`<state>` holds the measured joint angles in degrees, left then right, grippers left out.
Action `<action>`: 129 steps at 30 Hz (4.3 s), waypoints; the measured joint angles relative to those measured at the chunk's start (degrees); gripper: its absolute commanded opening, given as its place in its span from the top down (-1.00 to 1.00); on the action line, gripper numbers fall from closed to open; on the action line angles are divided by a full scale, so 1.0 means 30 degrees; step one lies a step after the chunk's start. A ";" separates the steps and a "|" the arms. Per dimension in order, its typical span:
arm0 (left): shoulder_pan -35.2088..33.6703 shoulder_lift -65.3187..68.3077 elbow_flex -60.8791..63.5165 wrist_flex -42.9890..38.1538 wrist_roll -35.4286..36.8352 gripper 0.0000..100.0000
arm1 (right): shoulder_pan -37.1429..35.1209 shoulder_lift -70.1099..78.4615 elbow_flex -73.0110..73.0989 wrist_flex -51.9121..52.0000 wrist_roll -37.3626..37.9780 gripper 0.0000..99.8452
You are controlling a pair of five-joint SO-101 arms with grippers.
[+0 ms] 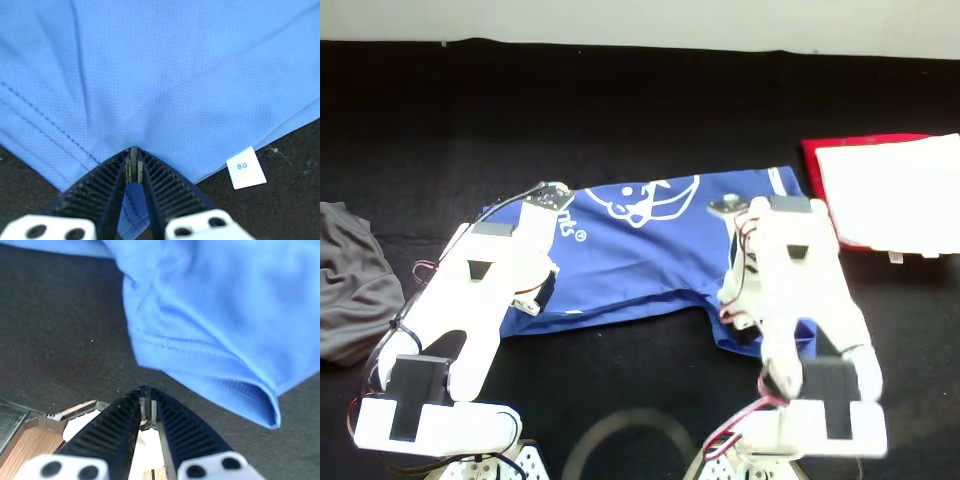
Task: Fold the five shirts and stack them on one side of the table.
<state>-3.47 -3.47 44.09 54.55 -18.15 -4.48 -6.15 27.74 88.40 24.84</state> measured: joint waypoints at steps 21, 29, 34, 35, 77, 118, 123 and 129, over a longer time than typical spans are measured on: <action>0.0000 0.0000 0.0000 0.0000 0.0000 0.98 | 0.0205 -0.1260 0.4952 -0.9788 0.0000 0.99; 0.0000 0.0000 0.0000 0.0000 0.0000 0.98 | 0.0176 -0.2608 0.5744 -0.5333 0.0000 0.99; 0.0000 0.0000 0.0000 0.0000 0.0000 0.98 | 0.0176 -0.3516 0.7209 -0.5626 0.0000 0.99; 0.0000 0.0000 0.0000 0.0000 0.0000 0.98 | 0.0176 -0.3516 0.7414 -0.5832 0.0000 0.99; -0.2960 0.0088 -0.0117 0.3956 -0.2491 0.98 | 0.8293 -0.2930 0.7502 -1.3861 0.3194 0.99; -0.4161 1.3509 -2.0220 0.4278 0.2110 0.98 | 0.2930 1.3040 -1.3363 -1.0901 -0.3897 0.99; -0.4396 1.5531 -2.3443 0.5890 0.2110 0.98 | 0.2989 1.3070 -1.4183 -0.9934 -0.3897 0.99; -0.4601 1.6557 -2.7634 0.8938 0.2110 0.98 | 0.3106 1.3070 -1.6703 -0.6681 -0.3897 0.99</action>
<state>-17.27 46.20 -38.81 81.36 -11.82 4.84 33.05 -22.37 68.35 13.14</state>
